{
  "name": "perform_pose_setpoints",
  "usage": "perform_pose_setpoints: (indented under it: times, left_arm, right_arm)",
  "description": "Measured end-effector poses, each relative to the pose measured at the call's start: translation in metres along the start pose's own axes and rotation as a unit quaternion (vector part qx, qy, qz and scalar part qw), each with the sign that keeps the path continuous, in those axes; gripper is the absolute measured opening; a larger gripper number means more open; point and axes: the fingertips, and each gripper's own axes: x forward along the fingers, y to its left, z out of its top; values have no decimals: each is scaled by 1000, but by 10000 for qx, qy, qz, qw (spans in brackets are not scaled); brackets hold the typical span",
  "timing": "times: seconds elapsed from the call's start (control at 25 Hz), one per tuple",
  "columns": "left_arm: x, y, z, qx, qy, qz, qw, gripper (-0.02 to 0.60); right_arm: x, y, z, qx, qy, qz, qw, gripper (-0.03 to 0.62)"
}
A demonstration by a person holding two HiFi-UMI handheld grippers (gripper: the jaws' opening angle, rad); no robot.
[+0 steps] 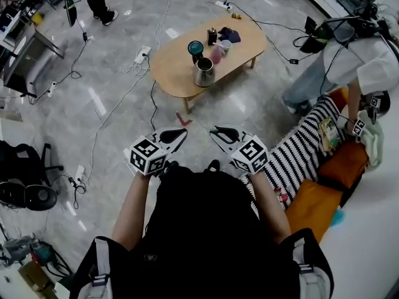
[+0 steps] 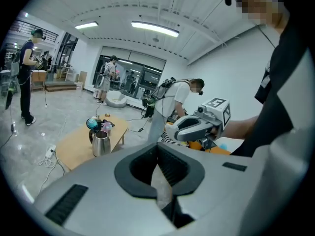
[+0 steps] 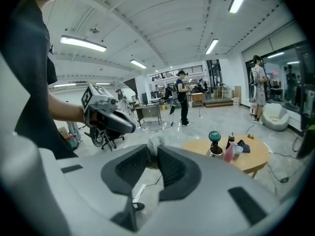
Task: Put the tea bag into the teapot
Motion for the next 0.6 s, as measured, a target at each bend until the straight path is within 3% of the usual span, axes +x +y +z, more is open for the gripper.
perform_pose_setpoints:
  times: [0.28, 0.6]
  left_arm:
    - [20, -13, 4, 149, 108, 318, 9993, 11]
    - [38, 5, 14, 72, 76, 222, 9997, 11]
  right_arm:
    - [-15, -19, -19, 109, 11, 229, 9997, 75]
    - [-6, -36, -13, 233, -25, 148, 9996, 75]
